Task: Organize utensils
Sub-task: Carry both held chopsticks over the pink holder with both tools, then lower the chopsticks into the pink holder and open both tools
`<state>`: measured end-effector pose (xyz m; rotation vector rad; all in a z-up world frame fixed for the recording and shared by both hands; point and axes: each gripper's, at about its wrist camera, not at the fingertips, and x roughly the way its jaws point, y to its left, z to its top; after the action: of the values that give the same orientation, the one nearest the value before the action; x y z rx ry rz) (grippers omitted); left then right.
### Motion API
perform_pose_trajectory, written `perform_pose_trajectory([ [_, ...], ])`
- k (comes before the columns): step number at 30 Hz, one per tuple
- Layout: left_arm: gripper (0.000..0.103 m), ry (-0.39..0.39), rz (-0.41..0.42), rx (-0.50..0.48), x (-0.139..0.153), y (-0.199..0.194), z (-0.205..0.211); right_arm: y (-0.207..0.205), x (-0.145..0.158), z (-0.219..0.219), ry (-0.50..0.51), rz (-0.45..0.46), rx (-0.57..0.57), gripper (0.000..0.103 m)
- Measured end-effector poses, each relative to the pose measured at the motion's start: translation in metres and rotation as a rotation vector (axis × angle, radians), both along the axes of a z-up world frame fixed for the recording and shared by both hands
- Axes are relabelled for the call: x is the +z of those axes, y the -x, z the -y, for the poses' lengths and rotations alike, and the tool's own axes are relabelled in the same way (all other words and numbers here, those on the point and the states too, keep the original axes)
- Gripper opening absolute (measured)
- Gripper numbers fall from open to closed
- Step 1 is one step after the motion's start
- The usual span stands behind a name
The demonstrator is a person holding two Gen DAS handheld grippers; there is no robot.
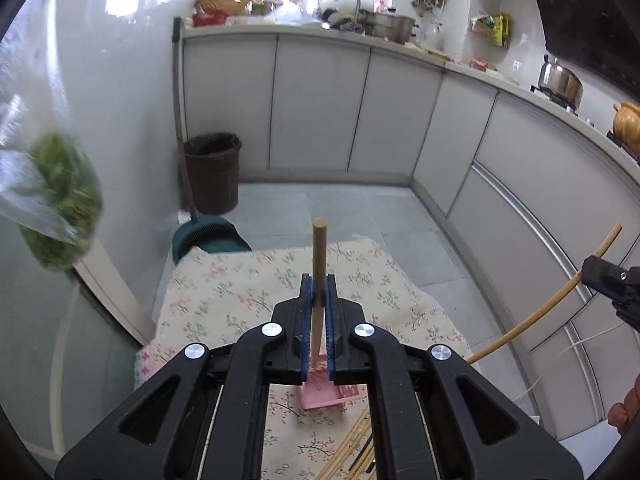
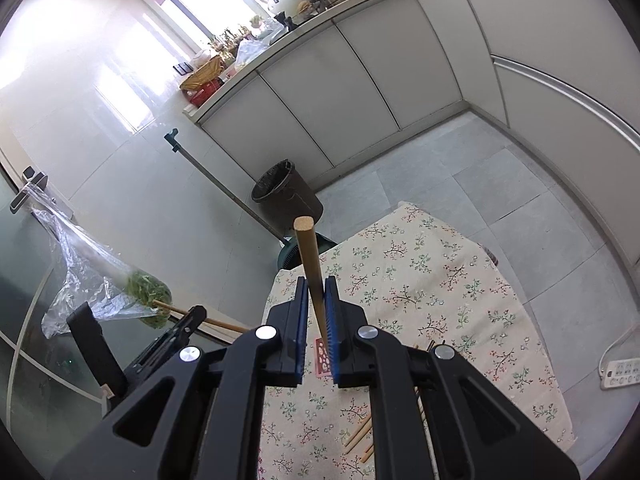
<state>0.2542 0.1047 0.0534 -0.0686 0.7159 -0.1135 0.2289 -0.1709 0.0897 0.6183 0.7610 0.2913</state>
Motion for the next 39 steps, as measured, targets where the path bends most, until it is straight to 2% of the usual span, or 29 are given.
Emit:
perform_pose_trajectory([
  [5, 0.007, 0.021, -0.095, -0.009, -0.037, -0.010, 0.007, -0.008, -0.012, 0.000, 0.000, -0.024, 0.000, 0.010],
  [7, 0.016, 0.034, -0.087, -0.007, -0.042, -0.007, 0.004, -0.010, -0.013, -0.001, 0.008, -0.022, 0.002, 0.010],
  [9, 0.027, 0.069, -0.058, 0.001, -0.036, 0.001, -0.002, -0.011, -0.013, -0.004, 0.015, -0.016, 0.003, 0.010],
  [13, 0.031, 0.120, 0.034, 0.033, -0.015, 0.021, -0.011, -0.015, -0.011, -0.013, 0.021, -0.006, 0.011, 0.010],
  [15, 0.039, 0.158, 0.081, 0.084, -0.005, 0.034, -0.021, -0.017, -0.011, -0.020, 0.027, -0.002, 0.016, 0.010],
  [17, 0.042, 0.177, 0.122, 0.156, -0.001, 0.049, -0.033, -0.021, -0.012, -0.027, 0.036, 0.000, 0.024, 0.010],
  [20, 0.043, 0.207, 0.132, 0.223, -0.006, 0.063, -0.050, -0.031, -0.018, -0.042, 0.062, -0.009, 0.034, 0.010],
  [22, 0.043, 0.214, 0.106, 0.258, -0.014, 0.063, -0.062, -0.038, -0.022, -0.053, 0.080, -0.014, 0.042, 0.010],
  [27, 0.043, 0.188, 0.089, 0.290, -0.021, 0.059, -0.079, -0.055, -0.038, -0.084, 0.141, -0.017, 0.062, 0.010],
  [30, 0.043, 0.208, 0.058, 0.290, -0.030, 0.055, -0.086, -0.064, -0.055, -0.102, 0.165, -0.036, 0.082, 0.011],
  [32, 0.045, 0.203, 0.036, 0.289, -0.036, 0.051, -0.086, -0.068, -0.068, -0.114, 0.192, -0.037, 0.102, 0.016],
  [34, 0.046, 0.189, 0.027, 0.287, -0.040, 0.051, -0.084, -0.070, -0.078, -0.123, 0.212, -0.037, 0.108, 0.032],
  [39, 0.057, 0.183, 0.051, 0.276, -0.036, 0.057, -0.077, -0.054, -0.082, -0.132, 0.287, -0.004, 0.120, 0.034],
])
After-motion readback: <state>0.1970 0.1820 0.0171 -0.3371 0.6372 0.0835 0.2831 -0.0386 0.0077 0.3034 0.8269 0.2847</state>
